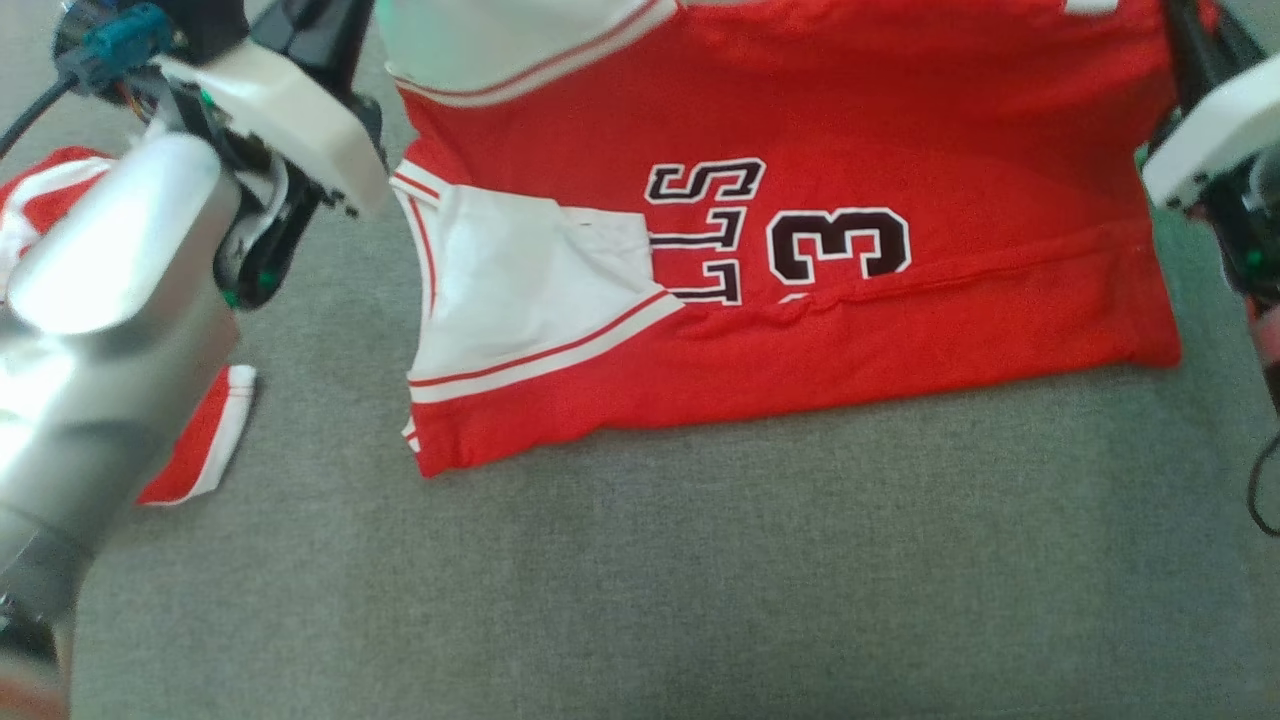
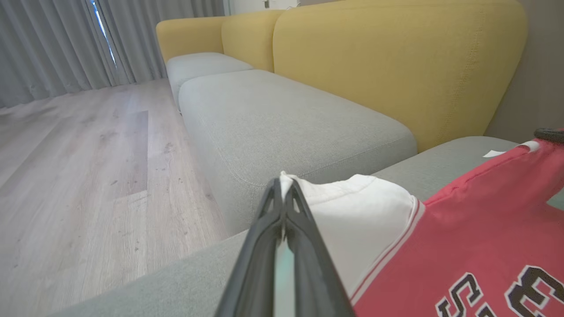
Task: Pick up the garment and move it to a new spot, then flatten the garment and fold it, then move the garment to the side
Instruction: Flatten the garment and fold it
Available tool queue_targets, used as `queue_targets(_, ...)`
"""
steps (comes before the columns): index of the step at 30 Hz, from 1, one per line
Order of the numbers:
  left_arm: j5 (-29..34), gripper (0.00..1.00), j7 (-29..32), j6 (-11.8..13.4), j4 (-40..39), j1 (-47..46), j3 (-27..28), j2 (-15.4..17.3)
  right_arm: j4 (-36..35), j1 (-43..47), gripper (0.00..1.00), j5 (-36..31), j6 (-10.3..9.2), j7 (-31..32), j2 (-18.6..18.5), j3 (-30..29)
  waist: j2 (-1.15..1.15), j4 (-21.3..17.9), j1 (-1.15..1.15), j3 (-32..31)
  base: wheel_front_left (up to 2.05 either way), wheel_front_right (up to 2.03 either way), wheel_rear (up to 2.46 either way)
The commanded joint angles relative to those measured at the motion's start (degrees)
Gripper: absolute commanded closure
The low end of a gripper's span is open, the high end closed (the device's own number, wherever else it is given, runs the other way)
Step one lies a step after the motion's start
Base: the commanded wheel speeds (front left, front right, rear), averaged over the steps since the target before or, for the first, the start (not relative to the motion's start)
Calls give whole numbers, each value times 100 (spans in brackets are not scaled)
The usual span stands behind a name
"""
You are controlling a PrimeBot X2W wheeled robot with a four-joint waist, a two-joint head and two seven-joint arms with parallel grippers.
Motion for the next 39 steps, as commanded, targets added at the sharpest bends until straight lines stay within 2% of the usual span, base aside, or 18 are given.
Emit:
queue_targets(1,-92,100,82,-19,-213,-151,219,305,-223,81,100,106,39,42,-151,92,0,67,1,-89,0,0,0)
queue_targets(6,-436,100,676,-63,-941,243,120,611,-359,415,100,424,39,352,-475,439,0,166,1,-302,0,0,0)
queue_targets(10,-569,100,1101,2,-1551,561,-18,936,-441,646,100,605,39,646,-734,671,0,210,1,-471,0,0,0)
queue_targets(19,-850,100,1807,363,-3064,1620,-383,1917,-757,1084,100,1112,39,1347,-1111,1155,0,174,1,-775,0,0,0)
queue_targets(26,-1016,100,2059,580,-3744,2078,-554,2268,-906,1373,100,1390,39,1826,-1369,1358,0,193,1,-925,0,0,0)
queue_targets(33,-1066,100,2267,713,-4065,2246,-674,2436,-1199,1724,100,1747,39,2532,-1621,1487,0,173,1,-1044,0,0,0)
queue_targets(39,-1049,100,2247,803,-4115,2393,-745,2475,-1285,1849,100,1795,39,2629,-1565,1373,0,84,1,-1029,0,0,0)
